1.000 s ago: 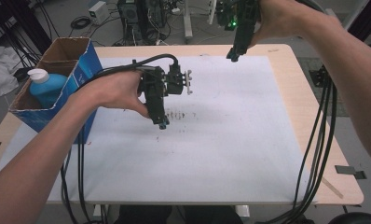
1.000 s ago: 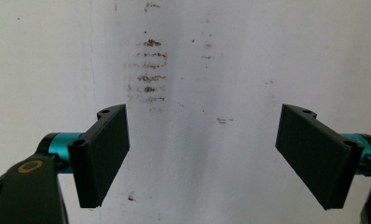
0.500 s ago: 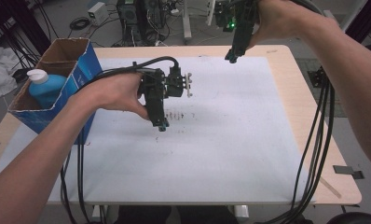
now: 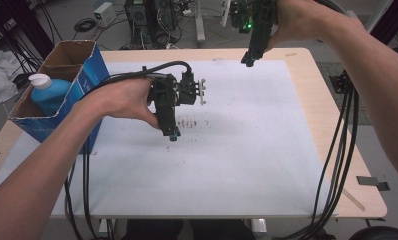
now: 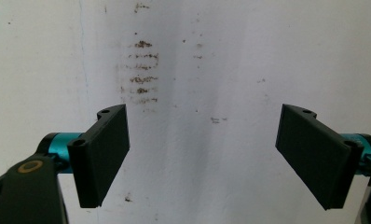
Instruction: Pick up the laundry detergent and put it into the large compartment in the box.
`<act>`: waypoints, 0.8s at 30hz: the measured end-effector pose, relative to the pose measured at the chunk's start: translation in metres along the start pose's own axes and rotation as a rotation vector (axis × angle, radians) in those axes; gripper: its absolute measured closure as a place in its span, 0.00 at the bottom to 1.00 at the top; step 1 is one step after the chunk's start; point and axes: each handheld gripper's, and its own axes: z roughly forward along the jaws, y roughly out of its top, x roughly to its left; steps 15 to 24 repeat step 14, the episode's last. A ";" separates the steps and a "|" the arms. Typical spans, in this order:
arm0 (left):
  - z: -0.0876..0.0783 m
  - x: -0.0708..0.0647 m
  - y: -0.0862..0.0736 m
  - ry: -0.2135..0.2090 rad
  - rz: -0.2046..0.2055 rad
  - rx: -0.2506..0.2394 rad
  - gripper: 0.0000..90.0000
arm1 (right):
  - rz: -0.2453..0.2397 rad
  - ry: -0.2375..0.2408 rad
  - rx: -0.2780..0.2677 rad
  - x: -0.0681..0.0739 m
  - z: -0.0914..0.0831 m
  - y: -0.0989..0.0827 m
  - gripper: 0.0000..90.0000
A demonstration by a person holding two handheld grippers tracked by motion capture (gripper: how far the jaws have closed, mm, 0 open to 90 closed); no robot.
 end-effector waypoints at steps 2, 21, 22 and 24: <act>0.000 0.001 0.000 -0.002 0.005 0.003 0.19 | -0.001 -0.001 0.000 0.000 0.001 0.000 0.13; 0.002 -0.001 0.000 -0.010 0.016 0.000 0.19 | -0.017 0.003 -0.002 0.001 0.003 0.006 0.13; 0.002 -0.001 0.000 -0.010 0.016 0.000 0.19 | -0.017 0.003 -0.002 0.001 0.003 0.006 0.13; 0.002 -0.001 0.000 -0.010 0.016 0.000 0.19 | -0.017 0.003 -0.002 0.001 0.003 0.006 0.13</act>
